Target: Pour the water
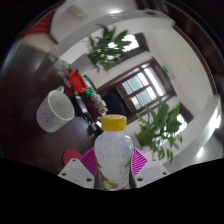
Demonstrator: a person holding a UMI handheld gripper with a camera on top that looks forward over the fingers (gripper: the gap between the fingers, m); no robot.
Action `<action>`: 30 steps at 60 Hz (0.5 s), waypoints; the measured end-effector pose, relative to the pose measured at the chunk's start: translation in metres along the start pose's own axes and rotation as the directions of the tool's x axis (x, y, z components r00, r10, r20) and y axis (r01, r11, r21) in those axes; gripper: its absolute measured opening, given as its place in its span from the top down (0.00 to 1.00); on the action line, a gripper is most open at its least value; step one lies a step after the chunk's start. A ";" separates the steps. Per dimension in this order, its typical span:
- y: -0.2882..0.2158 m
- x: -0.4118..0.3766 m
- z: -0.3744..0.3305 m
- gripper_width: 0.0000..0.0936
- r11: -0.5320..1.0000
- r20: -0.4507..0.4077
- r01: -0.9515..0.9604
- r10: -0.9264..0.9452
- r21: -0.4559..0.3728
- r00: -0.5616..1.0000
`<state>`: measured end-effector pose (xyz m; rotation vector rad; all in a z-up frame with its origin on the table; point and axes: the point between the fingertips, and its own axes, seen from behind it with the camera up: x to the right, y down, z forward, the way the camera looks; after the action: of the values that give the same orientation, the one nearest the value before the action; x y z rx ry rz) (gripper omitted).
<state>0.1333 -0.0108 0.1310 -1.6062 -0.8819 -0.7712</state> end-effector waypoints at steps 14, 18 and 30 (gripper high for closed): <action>-0.054 -0.034 0.021 0.57 0.874 0.000 0.486 -0.486 0.032 0.874; -0.062 -0.030 0.027 0.57 0.809 -0.033 0.586 -0.586 0.033 0.810; -0.079 -0.033 0.041 0.57 0.521 -0.113 0.854 -0.848 -0.005 0.517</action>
<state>0.0501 0.0349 0.1348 -0.9771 -1.6447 -1.4864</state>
